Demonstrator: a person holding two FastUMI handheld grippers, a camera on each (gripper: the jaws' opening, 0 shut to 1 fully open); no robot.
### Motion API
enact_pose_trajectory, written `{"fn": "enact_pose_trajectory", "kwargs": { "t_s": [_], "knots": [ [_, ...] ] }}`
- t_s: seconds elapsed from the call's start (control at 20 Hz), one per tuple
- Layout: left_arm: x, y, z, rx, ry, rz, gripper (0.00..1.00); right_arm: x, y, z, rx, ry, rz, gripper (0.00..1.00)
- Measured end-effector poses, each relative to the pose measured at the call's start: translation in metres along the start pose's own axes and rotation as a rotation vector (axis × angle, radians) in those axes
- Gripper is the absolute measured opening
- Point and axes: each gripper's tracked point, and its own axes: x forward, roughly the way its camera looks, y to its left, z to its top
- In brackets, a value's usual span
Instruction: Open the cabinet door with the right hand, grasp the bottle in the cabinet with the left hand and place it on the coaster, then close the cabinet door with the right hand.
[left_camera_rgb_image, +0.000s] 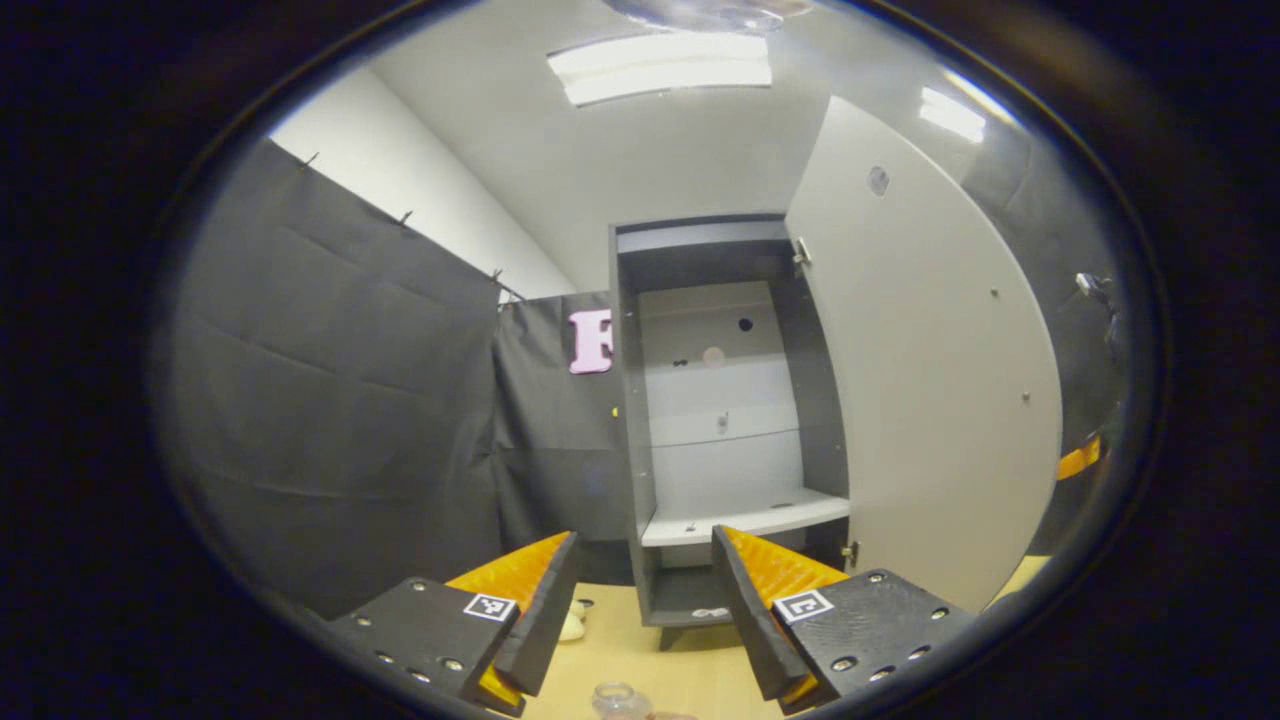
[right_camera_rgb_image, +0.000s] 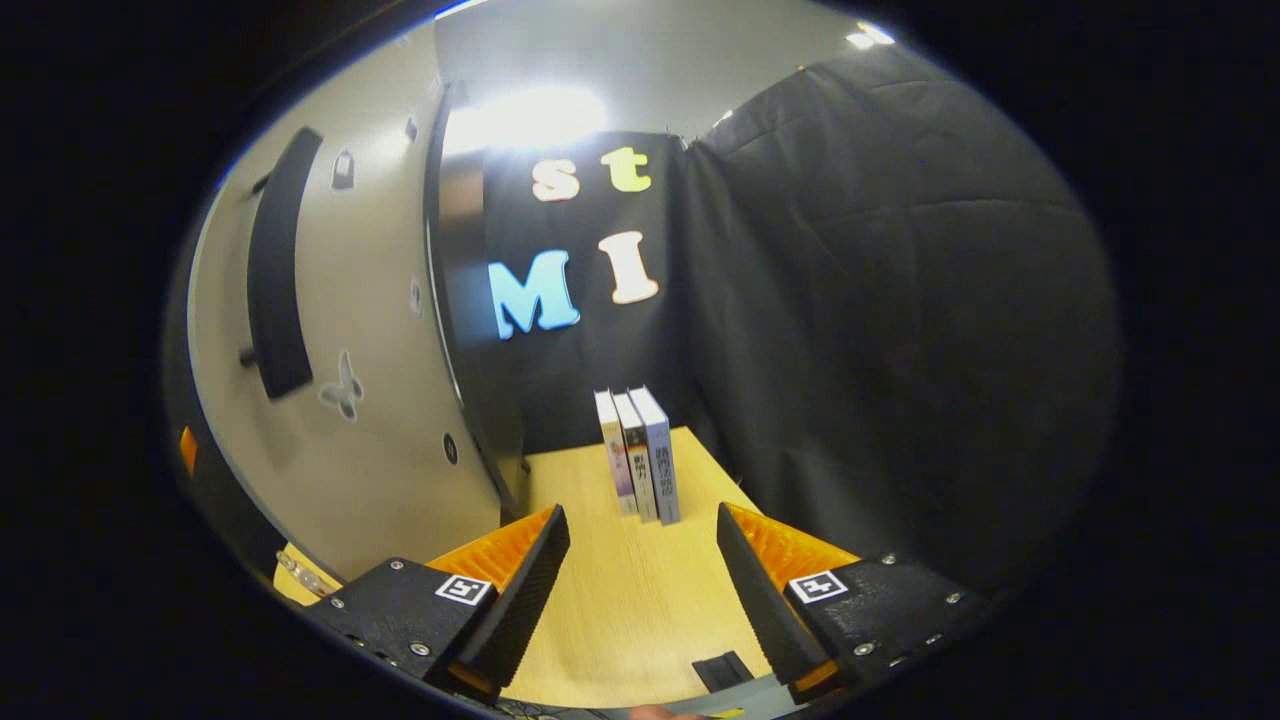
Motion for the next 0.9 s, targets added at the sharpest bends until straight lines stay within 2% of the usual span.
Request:
{"fn": "enact_pose_trajectory", "kwargs": {
  "t_s": [0.1, 0.15, 0.2, 0.25, 0.3, 0.4, 0.45, 0.55, 0.6, 0.7, 0.75, 0.9],
  "knots": [
    [0.012, -0.02, 0.021, 0.003, 0.014, -0.059, 0.78, -0.003, 0.009, 0.034, -0.001, -0.075, 0.021, 0.92],
    [0.017, -0.03, 0.027, 0.01, 0.03, -0.081, 0.82, -0.003, 0.018, 0.048, -0.006, -0.108, 0.042, 0.94],
    [0.021, -0.037, 0.028, 0.03, 0.057, -0.093, 0.82, -0.007, 0.026, 0.06, -0.02, -0.138, 0.062, 0.92],
    [0.022, -0.044, 0.029, 0.051, 0.084, -0.1, 0.75, -0.011, 0.033, 0.074, -0.041, -0.171, 0.079, 0.95],
    [0.021, -0.053, 0.032, 0.056, 0.099, -0.113, 0.82, -0.017, 0.041, 0.086, -0.063, -0.207, 0.096, 0.92],
    [0.018, -0.07, 0.041, 0.008, 0.115, -0.15, 0.82, -0.025, 0.056, 0.106, -0.101, -0.276, 0.116, 0.92],
    [0.017, -0.075, 0.043, -0.015, 0.12, -0.168, 0.82, -0.024, 0.062, 0.11, -0.113, -0.287, 0.126, 0.95],
    [0.015, -0.076, 0.043, -0.042, 0.132, -0.187, 0.8, -0.022, 0.078, 0.107, -0.114, -0.272, 0.164, 0.92],
    [0.015, -0.075, 0.041, -0.041, 0.137, -0.193, 0.78, -0.021, 0.08, 0.107, -0.116, -0.271, 0.164, 0.95],
    [0.016, -0.069, 0.033, -0.025, 0.156, -0.191, 0.82, -0.024, 0.079, 0.113, -0.136, -0.281, 0.157, 0.94],
    [0.018, -0.062, 0.029, -0.012, 0.162, -0.18, 0.78, -0.024, 0.082, 0.11, -0.136, -0.272, 0.162, 0.94],
    [0.033, -0.045, 0.026, -0.018, 0.164, -0.187, 0.82, -0.026, 0.083, 0.108, -0.131, -0.265, 0.139, 0.93]
  ]
}}
